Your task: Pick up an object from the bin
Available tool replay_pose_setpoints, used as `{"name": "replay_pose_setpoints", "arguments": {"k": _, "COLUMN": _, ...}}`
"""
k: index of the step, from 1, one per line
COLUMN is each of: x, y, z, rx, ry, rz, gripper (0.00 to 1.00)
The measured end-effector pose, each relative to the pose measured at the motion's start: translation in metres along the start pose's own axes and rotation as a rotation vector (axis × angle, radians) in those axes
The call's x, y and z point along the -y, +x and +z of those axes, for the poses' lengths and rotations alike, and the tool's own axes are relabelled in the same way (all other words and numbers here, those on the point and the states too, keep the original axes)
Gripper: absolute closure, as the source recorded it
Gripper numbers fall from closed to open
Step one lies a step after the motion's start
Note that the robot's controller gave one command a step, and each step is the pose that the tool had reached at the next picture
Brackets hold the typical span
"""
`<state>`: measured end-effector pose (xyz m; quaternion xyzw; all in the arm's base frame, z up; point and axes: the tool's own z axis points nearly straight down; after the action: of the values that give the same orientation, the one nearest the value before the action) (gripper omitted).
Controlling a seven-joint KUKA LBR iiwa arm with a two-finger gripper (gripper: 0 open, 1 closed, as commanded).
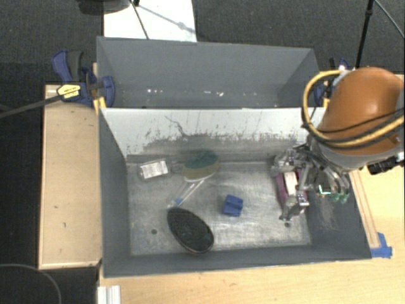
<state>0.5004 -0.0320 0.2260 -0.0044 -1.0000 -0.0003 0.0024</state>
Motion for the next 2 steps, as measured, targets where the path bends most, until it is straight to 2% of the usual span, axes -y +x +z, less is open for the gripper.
{"name": "replay_pose_setpoints", "arguments": {"k": 1, "x": -0.033, "y": 0.013, "z": 0.135, "rx": 0.03, "ry": 0.002, "rz": -0.006, "gripper": 0.0}}
{"name": "replay_pose_setpoints", "arguments": {"k": 2, "x": -0.075, "y": -0.012, "z": 0.154, "rx": 0.011, "ry": 0.001, "rz": -0.091, "gripper": 0.0}}
